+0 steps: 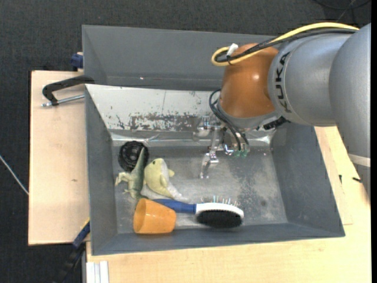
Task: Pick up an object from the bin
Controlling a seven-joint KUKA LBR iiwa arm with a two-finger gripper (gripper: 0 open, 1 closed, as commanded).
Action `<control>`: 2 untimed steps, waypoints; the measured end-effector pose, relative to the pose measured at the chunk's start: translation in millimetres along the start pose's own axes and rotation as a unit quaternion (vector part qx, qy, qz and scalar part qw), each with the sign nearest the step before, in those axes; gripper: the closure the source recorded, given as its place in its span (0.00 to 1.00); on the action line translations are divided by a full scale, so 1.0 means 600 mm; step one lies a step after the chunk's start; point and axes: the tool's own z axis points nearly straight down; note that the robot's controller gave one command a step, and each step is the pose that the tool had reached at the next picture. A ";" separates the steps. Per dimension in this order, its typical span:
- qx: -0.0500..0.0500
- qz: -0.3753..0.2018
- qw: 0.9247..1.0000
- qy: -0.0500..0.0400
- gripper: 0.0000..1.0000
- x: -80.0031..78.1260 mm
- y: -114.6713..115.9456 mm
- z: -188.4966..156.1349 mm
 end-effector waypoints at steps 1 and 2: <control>0.000 -0.031 1.000 0.006 0.00 0.175 0.051 -0.030; -0.001 -0.046 0.999 0.005 0.00 0.173 -0.035 0.051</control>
Offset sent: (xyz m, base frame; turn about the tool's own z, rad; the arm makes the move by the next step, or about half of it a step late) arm -0.1045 0.0249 0.0159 -0.0591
